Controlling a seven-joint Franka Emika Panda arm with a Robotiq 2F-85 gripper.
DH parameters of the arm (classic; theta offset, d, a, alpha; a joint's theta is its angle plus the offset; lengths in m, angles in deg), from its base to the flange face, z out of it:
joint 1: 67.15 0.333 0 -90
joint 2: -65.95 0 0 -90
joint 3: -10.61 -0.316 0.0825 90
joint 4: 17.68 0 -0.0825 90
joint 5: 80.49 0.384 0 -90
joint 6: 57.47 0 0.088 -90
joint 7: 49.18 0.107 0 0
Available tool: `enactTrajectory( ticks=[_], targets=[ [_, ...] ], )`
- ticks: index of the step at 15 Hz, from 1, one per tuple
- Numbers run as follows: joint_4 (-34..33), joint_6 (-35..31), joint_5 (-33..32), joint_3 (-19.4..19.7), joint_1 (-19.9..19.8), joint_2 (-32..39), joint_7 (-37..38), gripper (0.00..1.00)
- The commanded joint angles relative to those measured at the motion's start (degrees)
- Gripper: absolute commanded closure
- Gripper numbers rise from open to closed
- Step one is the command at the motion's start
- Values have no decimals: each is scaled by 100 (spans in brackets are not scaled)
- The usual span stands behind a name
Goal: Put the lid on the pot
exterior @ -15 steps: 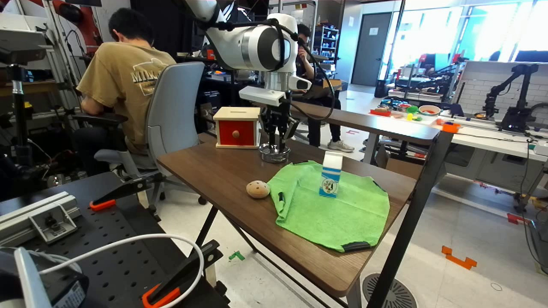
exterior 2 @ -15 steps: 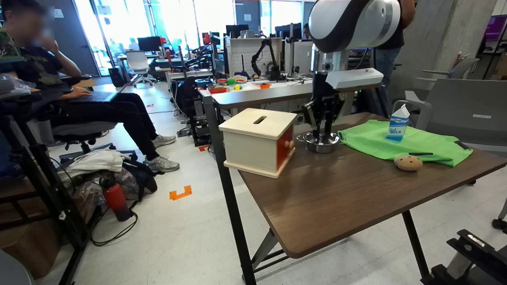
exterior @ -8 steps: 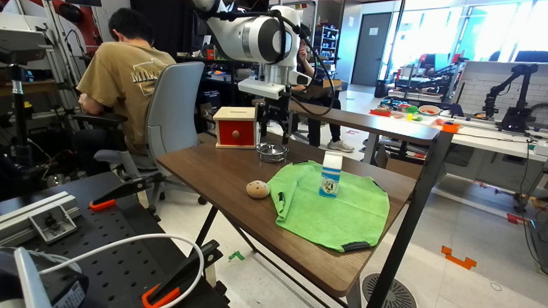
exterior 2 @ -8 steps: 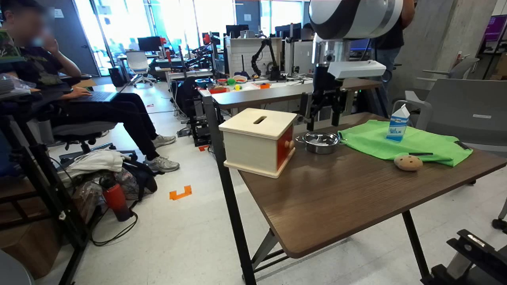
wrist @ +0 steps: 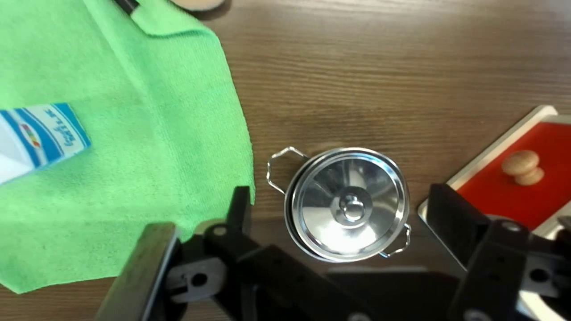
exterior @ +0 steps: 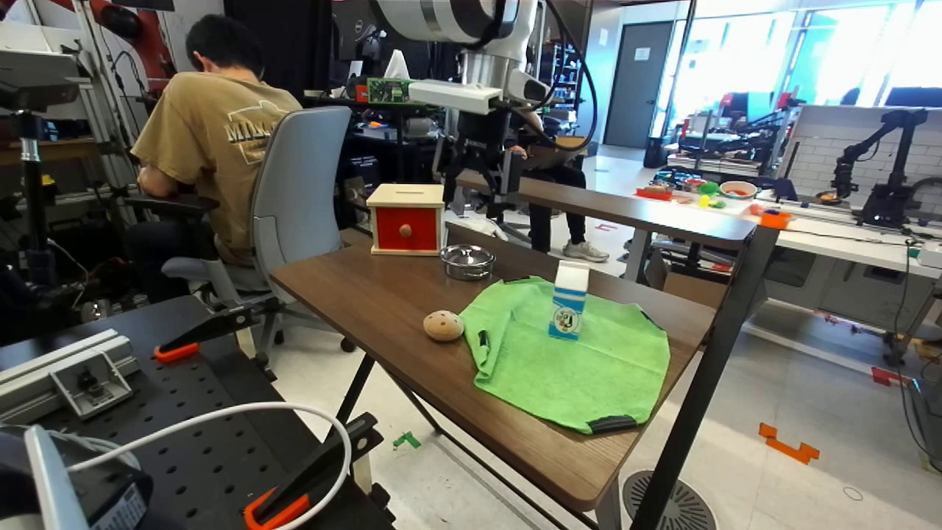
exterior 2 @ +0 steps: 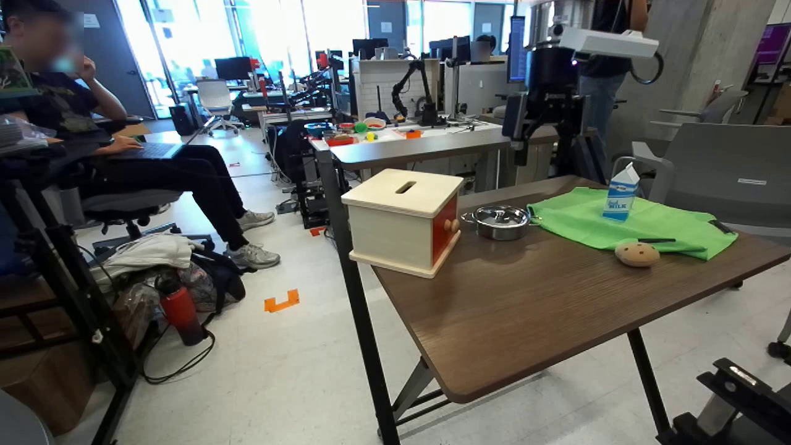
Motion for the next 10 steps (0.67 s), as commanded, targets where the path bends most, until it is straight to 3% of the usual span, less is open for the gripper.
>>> enactTrajectory(
  ticks=[1,5,8,9,10],
  targets=[
    [1407,83,78,-64,-228,-1277,-370,0],
    [2453,-5,-11,26,-331,-2487,-559,0],
    [2896,621,-335,170,-313,-3359,-469,0],
    [2360,342,-173,124,-290,-2641,-408,0],
    [2523,498,-247,154,-292,-2926,-408,0]
  ],
)
